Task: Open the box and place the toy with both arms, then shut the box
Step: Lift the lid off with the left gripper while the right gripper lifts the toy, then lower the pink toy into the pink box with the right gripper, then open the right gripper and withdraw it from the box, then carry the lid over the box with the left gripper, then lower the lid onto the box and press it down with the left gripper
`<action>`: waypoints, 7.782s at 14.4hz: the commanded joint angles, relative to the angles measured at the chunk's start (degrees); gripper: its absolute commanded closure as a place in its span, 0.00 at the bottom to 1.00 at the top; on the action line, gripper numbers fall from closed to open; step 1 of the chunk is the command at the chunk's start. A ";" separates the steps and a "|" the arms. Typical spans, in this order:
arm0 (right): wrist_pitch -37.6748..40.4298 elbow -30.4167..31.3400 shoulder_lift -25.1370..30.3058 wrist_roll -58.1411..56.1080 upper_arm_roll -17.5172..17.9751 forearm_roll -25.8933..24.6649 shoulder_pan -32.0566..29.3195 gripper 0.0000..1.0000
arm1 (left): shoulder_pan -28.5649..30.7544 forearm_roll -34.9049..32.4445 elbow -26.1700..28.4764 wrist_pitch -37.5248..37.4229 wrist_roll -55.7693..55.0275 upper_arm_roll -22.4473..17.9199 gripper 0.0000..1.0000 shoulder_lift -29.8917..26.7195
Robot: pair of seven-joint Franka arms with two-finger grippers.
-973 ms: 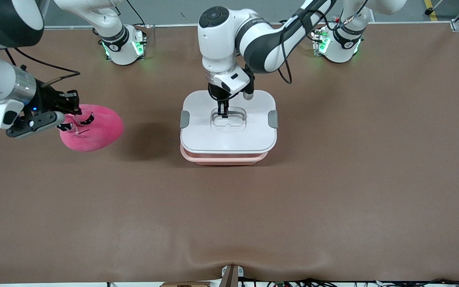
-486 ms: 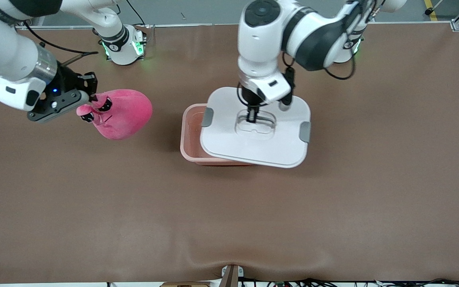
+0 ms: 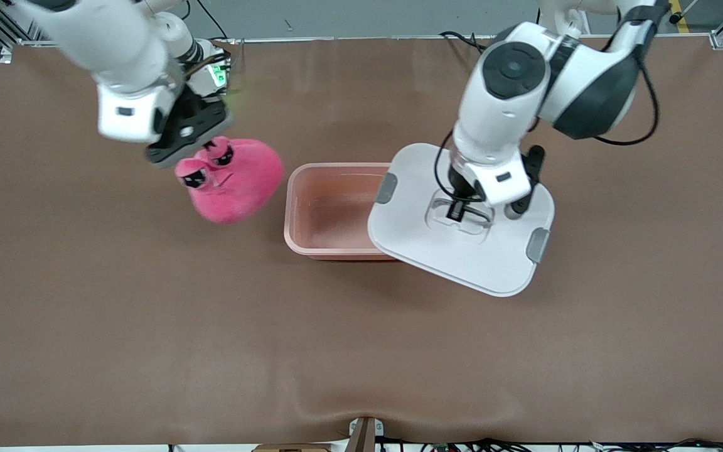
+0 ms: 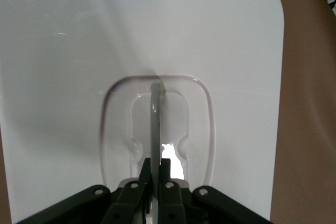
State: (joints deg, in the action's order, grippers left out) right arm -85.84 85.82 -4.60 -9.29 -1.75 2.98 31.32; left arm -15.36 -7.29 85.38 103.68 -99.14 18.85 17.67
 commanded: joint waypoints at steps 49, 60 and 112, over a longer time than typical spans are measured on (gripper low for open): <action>-18.58 -0.13 -12.89 -43.61 -0.89 -16.61 15.97 0.00 | 12.64 5.89 -0.21 -3.04 16.52 0.48 1.00 8.70; -12.53 1.19 -6.92 -38.19 -0.89 -15.73 1.30 0.00 | 7.11 6.85 -0.65 -2.87 7.39 0.48 1.00 7.56; -0.03 -0.48 3.02 6.21 1.84 -0.70 -37.04 0.00 | -24.10 -22.94 -2.23 16.90 -63.11 1.10 1.00 16.79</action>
State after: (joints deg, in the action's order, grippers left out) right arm -86.49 86.22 -1.44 -3.37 0.09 1.15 -5.39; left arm -38.39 -27.89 84.44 119.87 -156.84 20.47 33.53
